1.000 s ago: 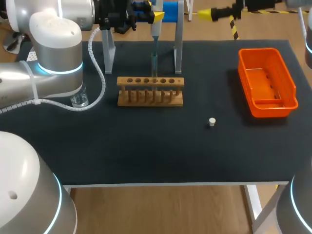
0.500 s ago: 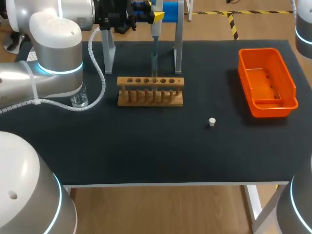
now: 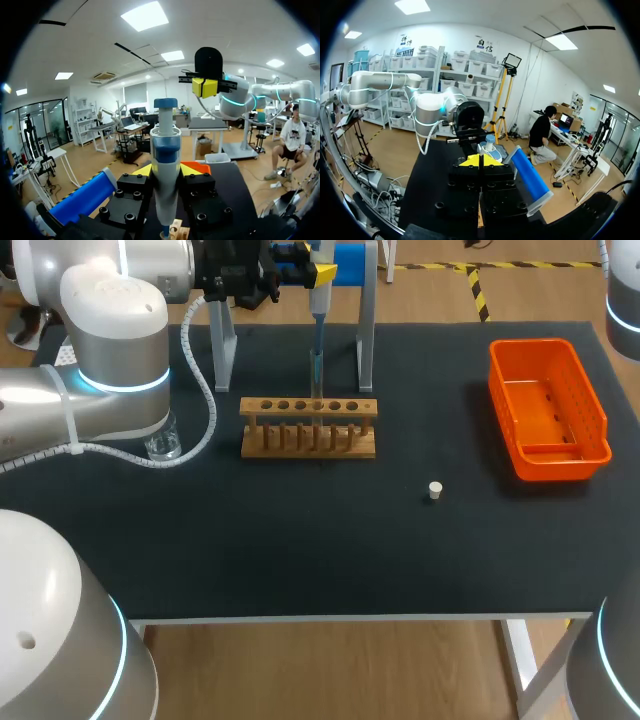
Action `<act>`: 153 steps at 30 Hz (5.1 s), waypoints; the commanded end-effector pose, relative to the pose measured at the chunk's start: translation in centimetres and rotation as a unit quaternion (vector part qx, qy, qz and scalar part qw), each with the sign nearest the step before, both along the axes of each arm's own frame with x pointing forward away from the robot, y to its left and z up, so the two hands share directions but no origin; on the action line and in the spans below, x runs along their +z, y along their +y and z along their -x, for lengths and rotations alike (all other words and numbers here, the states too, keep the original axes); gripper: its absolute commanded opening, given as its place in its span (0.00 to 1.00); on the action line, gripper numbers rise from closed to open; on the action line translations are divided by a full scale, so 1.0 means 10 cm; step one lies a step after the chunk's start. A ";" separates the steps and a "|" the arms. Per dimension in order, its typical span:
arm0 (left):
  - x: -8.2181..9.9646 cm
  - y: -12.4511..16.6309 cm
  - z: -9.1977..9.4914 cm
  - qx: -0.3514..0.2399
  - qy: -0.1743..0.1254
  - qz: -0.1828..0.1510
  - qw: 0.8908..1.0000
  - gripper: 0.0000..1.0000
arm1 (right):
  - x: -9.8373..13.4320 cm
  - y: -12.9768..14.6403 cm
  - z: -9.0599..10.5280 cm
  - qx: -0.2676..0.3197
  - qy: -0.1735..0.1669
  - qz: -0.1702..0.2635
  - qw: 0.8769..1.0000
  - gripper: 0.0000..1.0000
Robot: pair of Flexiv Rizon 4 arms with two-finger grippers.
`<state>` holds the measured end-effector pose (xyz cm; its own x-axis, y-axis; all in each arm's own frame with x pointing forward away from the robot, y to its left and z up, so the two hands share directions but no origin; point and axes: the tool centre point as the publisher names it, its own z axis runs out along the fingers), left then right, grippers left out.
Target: Invert the test tube, pick up the pipette, mount the tip to pipette, aspirate from beaker and dispense into the tube, eject the tip, return the pipette, and cap with the stopper.
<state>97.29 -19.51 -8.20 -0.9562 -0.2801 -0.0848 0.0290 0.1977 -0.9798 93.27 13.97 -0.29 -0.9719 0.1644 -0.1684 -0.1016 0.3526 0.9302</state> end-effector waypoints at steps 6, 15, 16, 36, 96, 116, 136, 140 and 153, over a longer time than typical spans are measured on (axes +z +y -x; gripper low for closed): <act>-0.01 0.00 -0.01 -0.001 -0.001 0.002 1.000 0.00 | 0.15 0.32 -0.17 -0.002 0.037 0.011 0.999 0.00; -0.01 0.00 -0.01 -0.001 -0.001 0.002 1.000 0.00 | 0.27 0.60 -0.33 -0.013 0.059 0.015 0.998 0.00; -0.01 0.00 -0.01 -0.001 -0.001 0.002 1.000 0.00 | 0.28 0.63 -0.34 -0.013 0.059 0.013 0.998 0.00; -0.01 0.00 -0.01 -0.001 -0.001 0.002 1.000 0.00 | 0.13 0.79 -0.44 -0.015 0.072 0.029 0.997 0.00; -0.01 0.00 -0.01 -0.001 -0.001 0.002 1.000 0.00 | -0.09 0.85 -0.39 0.015 0.095 0.062 0.993 0.00; -0.01 0.00 -0.01 -0.001 -0.001 0.002 1.000 0.00 | -0.16 0.82 -0.35 0.013 0.105 0.060 0.993 0.00; -0.01 0.00 -0.01 -0.001 -0.001 0.002 1.000 0.00 | -0.28 0.77 -0.27 0.007 0.119 0.056 0.991 0.00; -0.01 0.00 -0.01 -0.001 -0.001 0.002 1.000 0.00 | -0.30 0.76 -0.25 0.006 0.121 0.056 0.991 0.00; -0.01 0.00 -0.01 -0.001 -0.001 0.002 1.000 0.00 | 0.06 0.73 -0.28 0.022 0.089 0.024 0.996 0.00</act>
